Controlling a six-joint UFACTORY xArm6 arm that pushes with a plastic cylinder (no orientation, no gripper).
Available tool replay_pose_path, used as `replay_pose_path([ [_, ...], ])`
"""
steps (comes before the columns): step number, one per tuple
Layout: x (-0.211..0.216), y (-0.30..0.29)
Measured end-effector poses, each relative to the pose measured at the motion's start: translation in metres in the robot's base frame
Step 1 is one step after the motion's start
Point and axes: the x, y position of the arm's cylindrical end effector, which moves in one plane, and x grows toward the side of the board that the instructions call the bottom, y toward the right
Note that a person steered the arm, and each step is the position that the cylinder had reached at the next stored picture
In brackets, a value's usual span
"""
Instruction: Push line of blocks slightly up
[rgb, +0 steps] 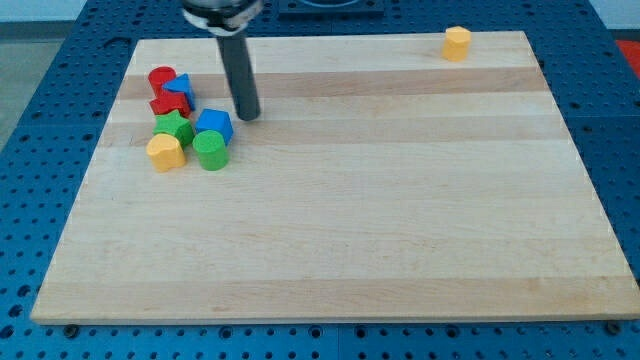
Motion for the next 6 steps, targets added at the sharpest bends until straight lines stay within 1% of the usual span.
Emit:
replay_pose_path([
  [1,0.055,0.002],
  [2,0.089,-0.027],
  [3,0.089,-0.088],
  [4,0.096,-0.106],
  [5,0.122,-0.108],
  [6,0.113,-0.111],
])
